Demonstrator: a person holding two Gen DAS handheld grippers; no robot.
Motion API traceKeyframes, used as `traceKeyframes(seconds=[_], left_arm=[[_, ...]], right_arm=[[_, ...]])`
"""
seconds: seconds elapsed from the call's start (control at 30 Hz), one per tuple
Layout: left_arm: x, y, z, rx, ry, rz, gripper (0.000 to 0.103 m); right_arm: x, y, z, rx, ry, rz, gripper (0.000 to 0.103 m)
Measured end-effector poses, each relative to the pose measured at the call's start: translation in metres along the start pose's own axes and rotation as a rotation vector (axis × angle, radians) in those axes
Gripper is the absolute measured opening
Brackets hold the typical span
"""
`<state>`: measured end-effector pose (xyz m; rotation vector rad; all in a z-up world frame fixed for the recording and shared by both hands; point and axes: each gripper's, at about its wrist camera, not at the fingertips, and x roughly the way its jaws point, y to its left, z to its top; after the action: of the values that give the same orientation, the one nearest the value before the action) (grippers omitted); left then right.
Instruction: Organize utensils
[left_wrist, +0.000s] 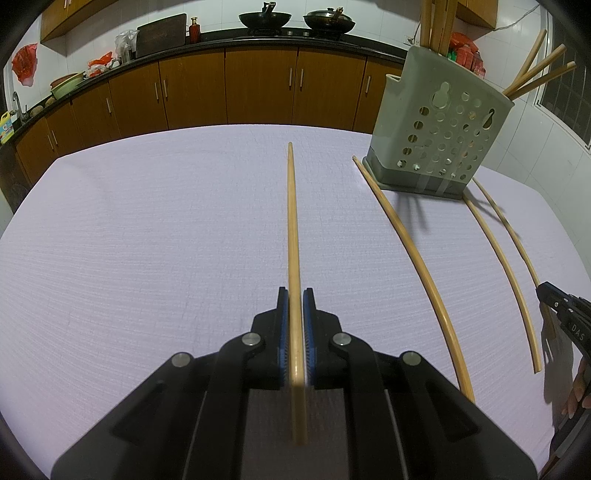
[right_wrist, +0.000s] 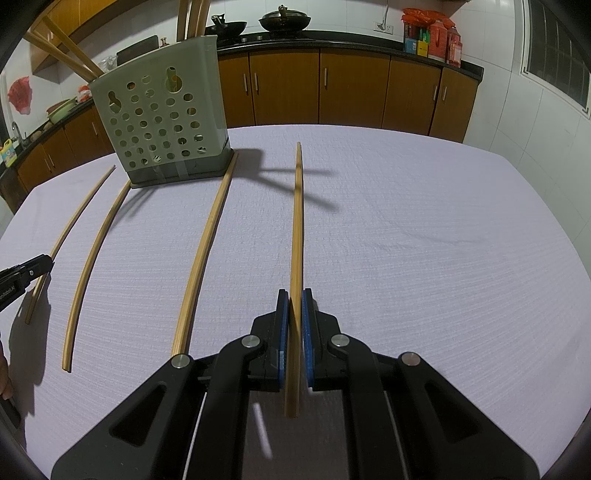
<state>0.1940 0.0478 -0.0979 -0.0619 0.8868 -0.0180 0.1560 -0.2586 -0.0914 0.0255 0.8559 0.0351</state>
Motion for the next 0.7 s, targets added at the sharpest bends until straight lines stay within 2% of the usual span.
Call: traceKeyframes(seconds=[0.7], left_arm=[[-0.0002,-0.0007,0.0001,0.0,0.0,0.001,0.01]], right_arm=[[-0.001,-0.0008,-0.0009,0.0,-0.001,0.002,0.008]])
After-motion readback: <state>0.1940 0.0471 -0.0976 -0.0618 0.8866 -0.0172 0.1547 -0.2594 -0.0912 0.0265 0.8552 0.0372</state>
